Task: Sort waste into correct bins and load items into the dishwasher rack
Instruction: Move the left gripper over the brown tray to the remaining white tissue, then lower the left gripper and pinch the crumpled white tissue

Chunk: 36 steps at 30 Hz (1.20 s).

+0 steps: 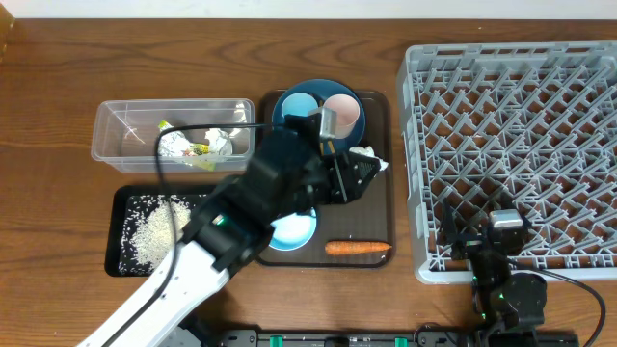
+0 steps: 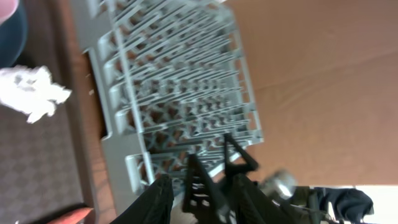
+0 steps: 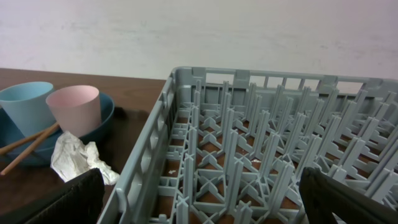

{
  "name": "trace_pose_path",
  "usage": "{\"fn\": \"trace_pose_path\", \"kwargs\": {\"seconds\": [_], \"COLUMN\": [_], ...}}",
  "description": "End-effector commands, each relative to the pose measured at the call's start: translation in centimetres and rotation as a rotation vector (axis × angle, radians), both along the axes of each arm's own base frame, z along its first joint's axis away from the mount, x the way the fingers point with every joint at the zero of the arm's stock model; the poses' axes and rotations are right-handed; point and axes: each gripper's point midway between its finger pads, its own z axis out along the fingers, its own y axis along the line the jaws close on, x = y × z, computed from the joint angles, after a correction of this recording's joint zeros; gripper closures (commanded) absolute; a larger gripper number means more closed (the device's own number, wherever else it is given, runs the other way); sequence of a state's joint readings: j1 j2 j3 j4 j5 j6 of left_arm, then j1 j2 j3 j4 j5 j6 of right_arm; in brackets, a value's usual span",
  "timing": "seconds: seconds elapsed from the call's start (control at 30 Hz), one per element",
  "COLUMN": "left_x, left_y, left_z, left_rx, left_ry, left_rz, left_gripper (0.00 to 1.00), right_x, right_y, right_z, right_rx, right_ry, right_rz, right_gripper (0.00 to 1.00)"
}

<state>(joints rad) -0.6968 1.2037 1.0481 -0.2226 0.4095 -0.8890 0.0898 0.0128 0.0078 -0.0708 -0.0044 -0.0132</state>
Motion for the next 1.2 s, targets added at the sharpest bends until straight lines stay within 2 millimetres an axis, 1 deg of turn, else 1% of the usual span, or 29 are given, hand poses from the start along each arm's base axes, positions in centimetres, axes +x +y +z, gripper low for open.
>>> {"fn": "trace_pose_path", "kwargs": {"seconds": [0.0,0.13,0.17,0.23,0.27,0.37,0.43,0.63,0.7,0.77,0.87,0.93,1.1,1.17], "left_x": [1.8,3.5,3.9,4.8,5.4,7.6,8.4,9.0,9.1,9.2,9.4,9.4,9.4,9.0], "left_y": [-1.3,-3.1,-3.4,-3.8,-3.7,-2.7,-2.6,-3.2,-3.2,-3.2,-3.0,-2.9,-2.4,-2.8], "left_z": [-0.1,-0.5,-0.8,-1.3,-2.0,-5.1,-7.1,-12.9,-14.3,-15.4,-16.3,-16.5,-16.6,-17.0], "left_rx": [0.008,0.080,0.110,0.173,0.215,0.349,0.399,0.481,0.497,0.520,0.558,0.593,0.705,0.740], "left_ry": [0.028,0.052,0.066,0.068,0.069,0.069,0.086,0.183,0.211,0.223,0.216,0.188,0.083,0.050], "left_rz": [0.018,-0.021,-0.025,-0.031,-0.011,0.103,0.126,0.119,0.124,0.128,0.152,0.176,0.270,0.297], "left_gripper": [0.66,0.65,0.62,0.60,0.60,0.60,0.60,0.59,0.58,0.54,0.52,0.48,0.47,0.47], "right_x": [0.0,0.0,0.0,0.0,0.0,0.0,0.0,0.0,0.0,0.0,0.0,0.0,0.0,0.0], "right_y": [-0.2,-0.1,-0.1,-0.1,-0.2,-0.1,-0.2,-0.1,-0.2,-0.2,-0.1,-0.2,-0.1,-0.1], "right_z": [-0.2,-0.2,-0.2,-0.2,-0.2,-0.2,-0.2,-0.2,-0.2,-0.2,-0.2,-0.2,-0.2,-0.2], "right_rx": [-0.018,-0.018,-0.018,-0.018,-0.018,-0.018,-0.018,-0.018,-0.018,-0.018,-0.018,-0.018,-0.018,-0.018], "right_ry": [0.003,0.003,0.003,0.003,0.003,0.003,0.003,0.003,0.003,0.003,0.003,0.004,0.003,0.003], "right_rz": [-0.004,-0.004,-0.004,-0.004,-0.004,-0.004,-0.004,-0.004,-0.004,-0.004,-0.004,-0.004,-0.004,-0.004], "right_gripper": [0.01,0.01,0.01,0.01,0.01,0.01,0.01,0.01,0.01,0.01,0.01,0.01,0.01,0.01]}}
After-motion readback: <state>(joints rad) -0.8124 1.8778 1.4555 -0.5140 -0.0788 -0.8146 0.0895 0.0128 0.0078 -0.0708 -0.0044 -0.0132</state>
